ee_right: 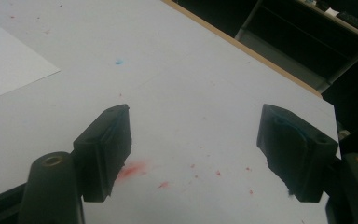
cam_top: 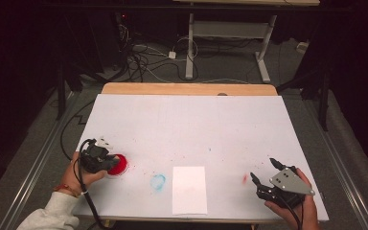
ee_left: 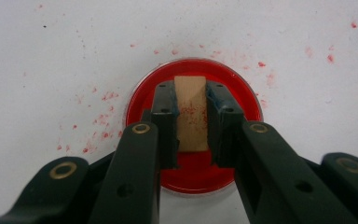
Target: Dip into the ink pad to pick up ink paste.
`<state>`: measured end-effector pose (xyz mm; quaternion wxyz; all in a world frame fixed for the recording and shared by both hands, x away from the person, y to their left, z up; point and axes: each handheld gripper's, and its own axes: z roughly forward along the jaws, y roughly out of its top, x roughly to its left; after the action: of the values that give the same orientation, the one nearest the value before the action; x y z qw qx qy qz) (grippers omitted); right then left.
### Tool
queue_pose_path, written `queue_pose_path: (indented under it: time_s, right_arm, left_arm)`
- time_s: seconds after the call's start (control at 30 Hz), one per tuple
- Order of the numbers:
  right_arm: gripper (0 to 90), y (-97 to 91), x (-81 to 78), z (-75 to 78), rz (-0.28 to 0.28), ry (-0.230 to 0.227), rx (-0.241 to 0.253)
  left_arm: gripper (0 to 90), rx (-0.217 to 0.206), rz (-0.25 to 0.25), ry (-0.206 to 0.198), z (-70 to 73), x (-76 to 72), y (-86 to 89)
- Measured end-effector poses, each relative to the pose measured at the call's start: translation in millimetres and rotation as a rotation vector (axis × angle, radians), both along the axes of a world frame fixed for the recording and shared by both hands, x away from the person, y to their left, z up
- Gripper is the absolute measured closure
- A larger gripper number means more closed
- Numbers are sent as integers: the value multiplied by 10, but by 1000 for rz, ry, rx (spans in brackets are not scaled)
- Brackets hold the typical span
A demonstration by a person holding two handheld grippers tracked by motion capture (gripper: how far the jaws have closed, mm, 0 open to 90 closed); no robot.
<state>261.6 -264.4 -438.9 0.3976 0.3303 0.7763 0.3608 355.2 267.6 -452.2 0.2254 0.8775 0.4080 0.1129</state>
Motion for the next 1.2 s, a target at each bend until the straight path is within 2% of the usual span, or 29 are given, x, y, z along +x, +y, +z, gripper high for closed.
queue_pose_path:
  time_s: [0.5,0.63,0.77,0.8,0.83,0.93,1.07,1.17,1.2]
  right_arm:
    - [261,-8,10,-11,-6,2,0]
    - [261,-5,6,-13,-3,5,-4]
    - [261,-16,12,-12,-8,3,-1]
    - [261,-17,14,-11,-10,3,0]
    - [261,-16,15,-10,-11,1,-2]
    - [261,-12,13,-8,-13,0,-2]
    - [261,-11,8,-5,-13,-1,-2]
    - [261,-14,6,-4,-12,0,-2]
    - [261,-16,5,-4,-10,1,-2]
  left_arm:
    - [740,17,4,-8,-10,-9,-27]
    - [739,16,-4,4,3,7,-14]
    - [739,30,0,-8,28,-8,-36]
    - [739,11,0,-9,60,-14,-36]
    - [739,11,0,-9,60,-14,-36]
    - [739,-25,-3,-49,203,-69,-22]
    - [739,-45,-9,-87,356,-145,13]
    - [739,-57,-1,-101,421,-177,45]
    - [739,-69,1,-115,492,-215,74]
